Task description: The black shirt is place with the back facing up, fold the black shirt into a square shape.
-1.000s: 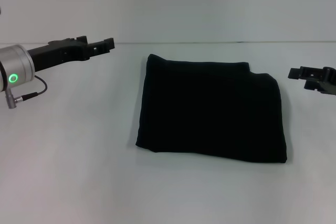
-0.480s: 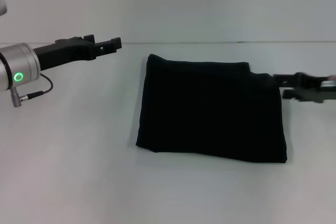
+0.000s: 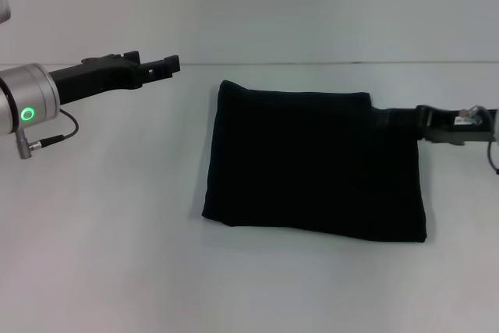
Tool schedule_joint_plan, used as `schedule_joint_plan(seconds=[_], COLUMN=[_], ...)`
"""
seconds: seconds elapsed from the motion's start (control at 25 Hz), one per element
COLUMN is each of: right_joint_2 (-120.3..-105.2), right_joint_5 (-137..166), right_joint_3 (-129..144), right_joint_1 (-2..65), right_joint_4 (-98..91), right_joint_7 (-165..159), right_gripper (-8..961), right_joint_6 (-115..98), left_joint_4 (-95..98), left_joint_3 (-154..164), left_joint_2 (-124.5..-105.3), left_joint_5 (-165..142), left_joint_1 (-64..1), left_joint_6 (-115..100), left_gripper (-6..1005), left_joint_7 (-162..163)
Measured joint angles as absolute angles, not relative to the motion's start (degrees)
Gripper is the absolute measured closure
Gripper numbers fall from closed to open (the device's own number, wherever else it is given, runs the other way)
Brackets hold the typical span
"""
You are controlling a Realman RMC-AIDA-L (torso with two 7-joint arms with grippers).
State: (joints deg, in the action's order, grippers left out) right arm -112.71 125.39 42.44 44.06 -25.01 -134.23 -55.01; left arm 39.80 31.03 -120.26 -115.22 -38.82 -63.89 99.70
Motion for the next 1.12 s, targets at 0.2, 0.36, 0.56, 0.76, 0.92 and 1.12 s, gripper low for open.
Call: schedule_joint_plan(seconds=[0.2, 0.36, 0.56, 0.76, 0.92, 1.12], right_joint_2=[-112.17, -111.87, -111.71, -112.82, -114.24, -116.0], right_joint_5=[125.1, 125.1, 125.0, 125.4, 125.5, 125.6], right_joint_3=[39.9, 39.8, 39.9, 42.8, 46.3, 51.5], right_joint_1=[43.3, 42.4, 42.9, 45.0, 46.3, 47.2], right_joint_4=[-26.4, -29.0, -31.0, -29.2, -27.0, -24.3], right_joint_7=[-133.1, -132.4, -130.0, -128.1, -126.7, -125.5], right_gripper=[130, 141, 155, 199, 333, 569], right_joint_6=[-54.0, -55.6, -60.8, -60.4, -55.0, -47.5], left_joint_4=[38.8, 38.4, 38.4, 38.3, 38.3, 38.3], left_joint_3=[31.0, 31.0, 31.0, 31.0, 31.0, 31.0], left_joint_2=[-120.24, -120.23, -120.23, -120.33, -120.53, -120.67], left_joint_5=[-115.2, -115.2, -115.2, -115.2, -115.2, -115.2], left_joint_1=[-38.9, -38.9, -39.0, -39.0, -39.0, -39.0], left_joint_6=[-63.8, -63.7, -63.7, -63.6, -63.6, -63.6], left_gripper=[65, 65, 65, 66, 66, 66], left_joint_7=[99.1, 99.0, 99.0, 99.0, 99.0, 99.0])
